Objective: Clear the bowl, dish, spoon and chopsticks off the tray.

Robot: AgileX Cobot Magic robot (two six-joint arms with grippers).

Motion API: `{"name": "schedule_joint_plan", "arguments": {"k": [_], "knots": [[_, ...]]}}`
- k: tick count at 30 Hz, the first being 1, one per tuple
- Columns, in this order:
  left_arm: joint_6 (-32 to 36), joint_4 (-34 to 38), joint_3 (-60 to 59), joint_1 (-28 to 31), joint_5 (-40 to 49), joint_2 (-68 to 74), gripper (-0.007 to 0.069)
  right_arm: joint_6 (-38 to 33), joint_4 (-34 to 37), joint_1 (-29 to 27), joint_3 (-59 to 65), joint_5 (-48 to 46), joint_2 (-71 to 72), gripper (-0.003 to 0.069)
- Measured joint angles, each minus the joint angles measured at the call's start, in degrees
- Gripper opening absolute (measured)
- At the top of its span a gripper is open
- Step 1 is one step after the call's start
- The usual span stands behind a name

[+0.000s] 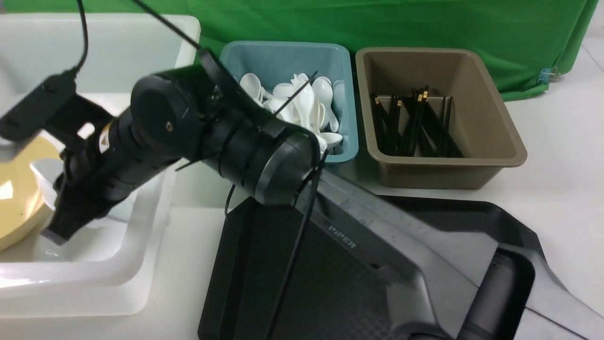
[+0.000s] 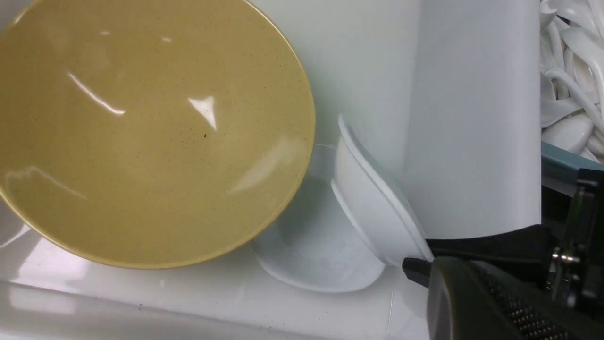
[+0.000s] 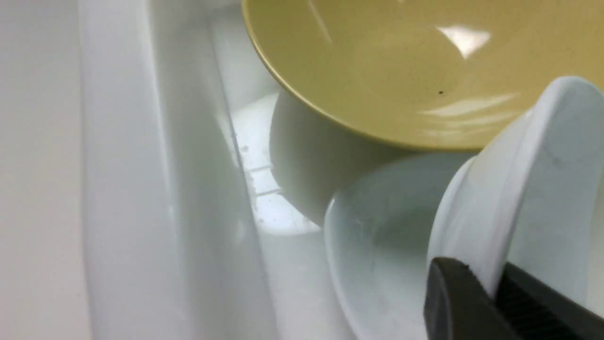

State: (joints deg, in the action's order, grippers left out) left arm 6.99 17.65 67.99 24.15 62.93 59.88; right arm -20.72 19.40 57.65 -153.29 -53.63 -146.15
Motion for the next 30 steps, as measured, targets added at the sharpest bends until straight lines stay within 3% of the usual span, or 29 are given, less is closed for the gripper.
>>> {"name": "schedule_joint_plan", "arguments": {"k": [4,12,14,18,20,23,24,30], "knots": [[0.5,0.4,-1.2,0.0,-0.6,-0.1,-0.0017,0.1,-2.3,0.0,-0.2,1.3,-0.3,0.0064],[2.4,2.7,-2.2,0.0,-1.8,-0.1,-0.0017,1.4,-2.5,0.0,-0.3,1.8,-0.6,0.0342],[3.5,3.6,-2.2,0.0,-1.8,-0.2,-0.0016,1.7,-2.5,-0.1,-0.5,0.3,-0.4,0.0356],[4.3,4.6,-2.2,-0.8,-1.8,-0.2,-0.0017,3.9,-4.1,-0.9,-0.5,-4.3,1.9,0.0300],[5.3,4.6,-2.2,-4.1,-1.8,-0.2,-0.0017,6.1,-7.3,-2.5,-0.5,-9.6,6.2,0.0167],[6.4,4.0,-2.2,-10.1,-1.8,-0.2,-0.0017,8.6,-11.4,-5.6,-0.1,-14.2,12.4,0.0046],[6.4,4.0,-2.2,-10.1,-1.8,-0.2,-0.0017,8.8,-11.6,-5.9,0.0,-14.4,12.9,0.0036],[8.3,3.2,-2.2,-26.9,-3.6,-2.4,-0.0017,13.8,-18.4,-13.8,10.6,-15.3,33.9,0.0006]]}}
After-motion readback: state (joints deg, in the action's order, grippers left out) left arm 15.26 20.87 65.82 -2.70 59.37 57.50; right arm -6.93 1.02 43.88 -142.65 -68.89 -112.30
